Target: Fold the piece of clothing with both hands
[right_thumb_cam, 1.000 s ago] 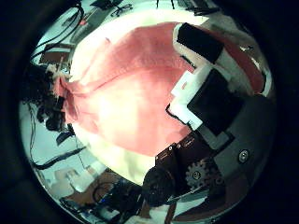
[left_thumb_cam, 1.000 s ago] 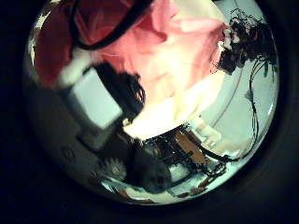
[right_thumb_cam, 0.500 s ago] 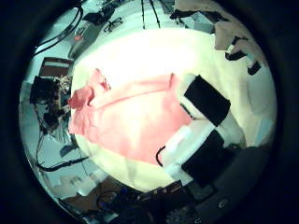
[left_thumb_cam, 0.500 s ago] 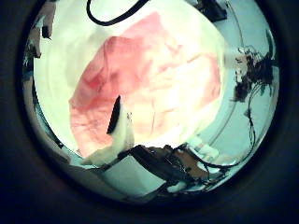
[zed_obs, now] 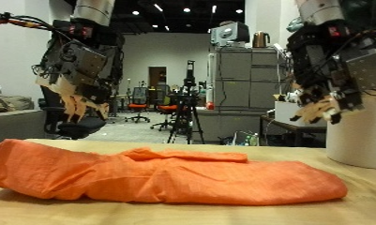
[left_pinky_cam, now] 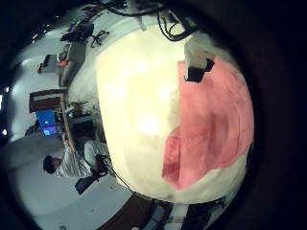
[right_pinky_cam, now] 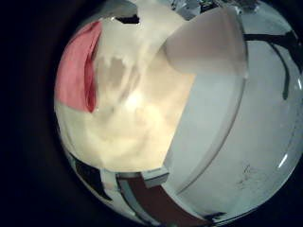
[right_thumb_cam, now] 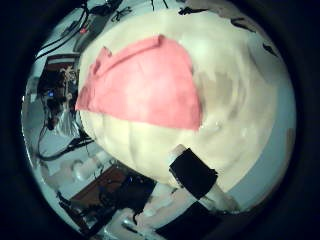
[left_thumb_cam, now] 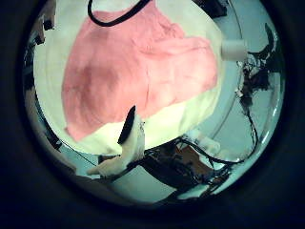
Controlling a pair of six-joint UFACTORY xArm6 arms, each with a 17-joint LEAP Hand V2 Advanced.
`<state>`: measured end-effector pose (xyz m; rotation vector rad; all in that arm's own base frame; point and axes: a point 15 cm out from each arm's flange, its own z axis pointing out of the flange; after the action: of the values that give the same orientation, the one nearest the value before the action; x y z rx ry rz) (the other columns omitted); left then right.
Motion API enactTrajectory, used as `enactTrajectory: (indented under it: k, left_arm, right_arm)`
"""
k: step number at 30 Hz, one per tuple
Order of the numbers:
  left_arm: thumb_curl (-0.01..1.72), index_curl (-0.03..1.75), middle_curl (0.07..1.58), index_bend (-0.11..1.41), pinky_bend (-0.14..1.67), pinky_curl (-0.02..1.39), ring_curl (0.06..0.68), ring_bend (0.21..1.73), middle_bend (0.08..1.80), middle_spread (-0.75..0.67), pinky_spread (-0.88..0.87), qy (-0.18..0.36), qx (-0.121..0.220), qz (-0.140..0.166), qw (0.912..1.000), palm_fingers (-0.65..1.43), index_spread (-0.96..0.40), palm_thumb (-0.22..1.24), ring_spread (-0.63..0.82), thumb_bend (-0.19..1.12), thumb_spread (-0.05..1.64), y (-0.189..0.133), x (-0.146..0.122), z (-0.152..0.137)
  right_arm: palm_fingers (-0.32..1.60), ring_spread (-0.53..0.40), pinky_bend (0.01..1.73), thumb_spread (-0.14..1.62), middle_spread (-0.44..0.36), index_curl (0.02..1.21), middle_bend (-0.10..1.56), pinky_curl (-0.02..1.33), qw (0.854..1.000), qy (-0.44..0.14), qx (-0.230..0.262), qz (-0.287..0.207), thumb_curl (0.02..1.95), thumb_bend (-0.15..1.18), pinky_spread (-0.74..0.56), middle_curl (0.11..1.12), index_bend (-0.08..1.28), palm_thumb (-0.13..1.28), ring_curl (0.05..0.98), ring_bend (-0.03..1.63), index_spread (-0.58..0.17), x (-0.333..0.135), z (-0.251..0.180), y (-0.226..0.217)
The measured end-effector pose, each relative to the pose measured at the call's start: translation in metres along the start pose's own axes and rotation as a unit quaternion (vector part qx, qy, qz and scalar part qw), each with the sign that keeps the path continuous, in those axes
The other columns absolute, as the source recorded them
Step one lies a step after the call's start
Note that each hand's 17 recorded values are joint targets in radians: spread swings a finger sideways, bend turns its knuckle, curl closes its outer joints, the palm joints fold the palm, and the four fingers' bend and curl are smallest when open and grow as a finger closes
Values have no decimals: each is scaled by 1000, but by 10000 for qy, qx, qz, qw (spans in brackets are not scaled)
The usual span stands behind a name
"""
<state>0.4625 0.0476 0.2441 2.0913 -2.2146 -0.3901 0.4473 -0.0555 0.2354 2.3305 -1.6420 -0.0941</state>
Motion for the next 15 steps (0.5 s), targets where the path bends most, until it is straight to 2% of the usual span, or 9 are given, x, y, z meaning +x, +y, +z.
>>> enactTrajectory:
  k: [4, 8, 11, 15]
  left_arm:
    - [312, 379, 382, 163, 631, 395, 297, 640, 264, 163, 54, 4, 42, 143, 9999, 54, 84, 376, 234, -23, 1068, 11, 16, 9]
    - [307, 363, 376, 161, 621, 385, 289, 623, 252, 164, 70, 64, 50, 174, 9998, 65, 84, 375, 243, -22, 1065, 11, 22, 17]
    - [305, 353, 373, 159, 611, 380, 285, 615, 245, 164, 82, 82, 25, 167, 9998, 71, 84, 377, 247, -22, 1066, 12, 22, 20]
    - [302, 341, 370, 159, 592, 371, 280, 611, 237, 165, 90, 82, -1, 178, 9998, 78, 84, 378, 251, -22, 1067, 16, 23, 22]
  right_arm:
    - [-34, 96, 496, 1132, -56, 418, 326, 325, 9992, 77, -329, -206, 290, -30, 250, 356, 208, 472, 243, 469, -377, -4, 34, 11]
    - [31, 112, 457, 1015, -45, 392, 286, 308, 9991, 139, -175, -355, 300, -28, 263, 343, 183, 475, 228, 421, -377, -13, 54, -3]
    - [90, 98, 433, 970, -49, 380, 268, 299, 9983, 225, 161, -508, 310, -22, 260, 338, 182, 507, 225, 411, -372, -21, 72, -29]
    - [135, 79, 397, 937, -51, 367, 260, 291, 9976, 184, 22, -669, 320, -22, 244, 338, 177, 547, 227, 400, -362, -37, 98, -38]
